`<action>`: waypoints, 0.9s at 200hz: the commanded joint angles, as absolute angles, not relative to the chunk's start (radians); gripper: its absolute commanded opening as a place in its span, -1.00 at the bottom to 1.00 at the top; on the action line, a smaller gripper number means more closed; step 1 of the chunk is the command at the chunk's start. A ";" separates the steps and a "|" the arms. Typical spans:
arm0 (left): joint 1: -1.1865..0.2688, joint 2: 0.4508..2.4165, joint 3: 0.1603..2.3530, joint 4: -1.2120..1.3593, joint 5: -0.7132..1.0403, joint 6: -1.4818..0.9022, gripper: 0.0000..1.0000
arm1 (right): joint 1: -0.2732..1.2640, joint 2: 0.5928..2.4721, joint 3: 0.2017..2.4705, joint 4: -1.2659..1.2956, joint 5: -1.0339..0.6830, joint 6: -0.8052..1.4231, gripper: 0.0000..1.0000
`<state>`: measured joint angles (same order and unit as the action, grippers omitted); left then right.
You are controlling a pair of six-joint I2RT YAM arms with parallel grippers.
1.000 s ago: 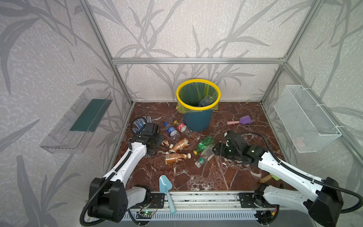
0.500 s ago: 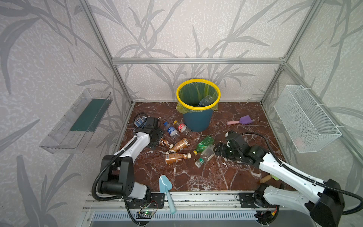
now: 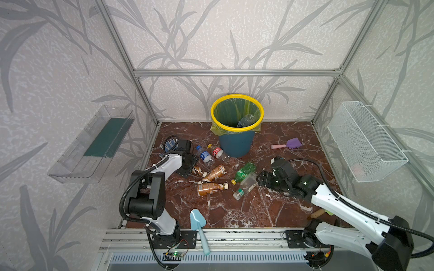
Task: Throw the plastic bottles in the bin
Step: 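Close the left gripper on the brown coffee bottle and lift it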
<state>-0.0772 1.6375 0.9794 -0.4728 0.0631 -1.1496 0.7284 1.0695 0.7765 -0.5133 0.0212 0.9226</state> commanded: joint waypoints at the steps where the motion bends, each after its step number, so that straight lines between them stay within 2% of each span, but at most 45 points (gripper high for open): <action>1: -0.068 1.659 0.986 -0.469 0.068 -1.132 0.68 | 0.727 1.052 0.761 -0.528 0.035 0.910 0.57; 23: -0.062 1.667 0.977 -0.467 0.073 -1.113 0.62 | 0.726 1.050 0.759 -0.527 0.033 0.910 0.57; 145: -0.018 1.584 0.984 -0.456 0.085 -1.055 -0.02 | 0.724 1.045 0.759 -0.521 0.023 0.910 0.54; 180: -0.015 1.497 1.024 -0.509 0.072 -1.014 -0.03 | 0.724 1.042 0.765 -0.523 0.029 0.908 0.54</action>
<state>-0.0219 1.5791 0.9794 -0.4622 0.0811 -1.0492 0.7265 1.0615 0.7673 -0.5133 0.0185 0.9161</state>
